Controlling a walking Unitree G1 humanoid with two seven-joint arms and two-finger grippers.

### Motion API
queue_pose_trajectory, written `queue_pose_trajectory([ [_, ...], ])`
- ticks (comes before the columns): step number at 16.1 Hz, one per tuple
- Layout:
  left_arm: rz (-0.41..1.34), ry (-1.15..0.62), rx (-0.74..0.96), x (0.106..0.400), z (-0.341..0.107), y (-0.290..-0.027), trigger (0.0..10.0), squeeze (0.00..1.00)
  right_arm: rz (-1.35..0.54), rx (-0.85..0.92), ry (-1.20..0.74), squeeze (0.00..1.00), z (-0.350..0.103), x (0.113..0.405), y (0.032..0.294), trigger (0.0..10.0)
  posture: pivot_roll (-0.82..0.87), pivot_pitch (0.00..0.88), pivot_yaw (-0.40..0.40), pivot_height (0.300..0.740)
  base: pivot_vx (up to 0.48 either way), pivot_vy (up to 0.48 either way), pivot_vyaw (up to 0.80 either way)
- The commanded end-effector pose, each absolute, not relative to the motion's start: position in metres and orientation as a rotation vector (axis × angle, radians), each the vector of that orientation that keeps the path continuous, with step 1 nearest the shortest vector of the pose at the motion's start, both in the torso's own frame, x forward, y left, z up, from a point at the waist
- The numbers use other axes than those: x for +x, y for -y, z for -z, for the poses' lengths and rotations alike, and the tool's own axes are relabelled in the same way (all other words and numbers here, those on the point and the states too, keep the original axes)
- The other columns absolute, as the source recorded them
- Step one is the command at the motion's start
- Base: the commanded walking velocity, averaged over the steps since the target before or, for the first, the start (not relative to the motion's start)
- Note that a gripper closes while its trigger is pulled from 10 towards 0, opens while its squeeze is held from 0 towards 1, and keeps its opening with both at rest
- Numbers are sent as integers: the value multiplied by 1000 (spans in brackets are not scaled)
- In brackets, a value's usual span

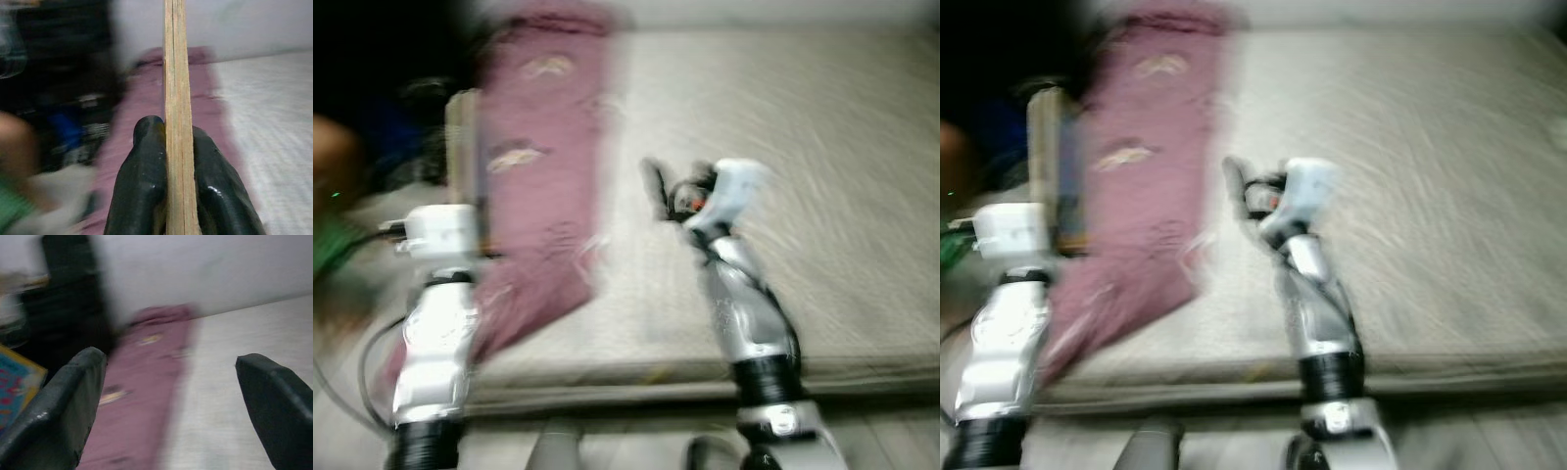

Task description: Clean up the room

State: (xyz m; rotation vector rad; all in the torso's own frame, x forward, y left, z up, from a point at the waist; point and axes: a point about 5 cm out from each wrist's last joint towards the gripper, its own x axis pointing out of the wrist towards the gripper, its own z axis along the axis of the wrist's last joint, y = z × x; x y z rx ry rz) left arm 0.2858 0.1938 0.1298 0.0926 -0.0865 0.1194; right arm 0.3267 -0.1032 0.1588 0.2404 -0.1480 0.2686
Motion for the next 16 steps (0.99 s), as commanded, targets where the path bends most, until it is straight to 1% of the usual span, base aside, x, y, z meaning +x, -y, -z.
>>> queue_pose_trajectory([
  [1,1,119,86,288,-136,-167,10000,0,-205,230,110,0,-147,324,121,10000,-87,0,35,740,0,0,0],
  [4,-25,96,108,289,-133,-169,10000,0,-188,205,89,0,-141,321,127,10000,-90,0,34,740,0,0,0],
  [8,-35,81,84,287,-131,-172,10000,0,-171,213,69,0,-137,321,132,10000,-86,0,37,740,0,0,0],
  [11,-61,63,66,284,-126,-177,10000,0,-103,186,6,0,-129,323,134,10000,-85,0,45,740,0,0,0],
  [12,-58,68,58,284,-125,-177,10000,0,-31,88,2,0,-125,324,135,10000,-82,0,43,740,0,0,0],
  [14,-39,118,73,285,-129,-178,10000,0,-93,106,16,0,-127,324,127,10000,-82,0,41,740,0,0,0],
  [15,-35,137,89,284,-131,-180,10000,0,-86,64,36,0,-130,325,126,10000,-84,0,42,740,0,0,0],
  [16,-49,119,103,285,-127,-183,10000,0,-73,51,12,0,-127,325,127,10000,-89,0,42,740,0,0,0],
])
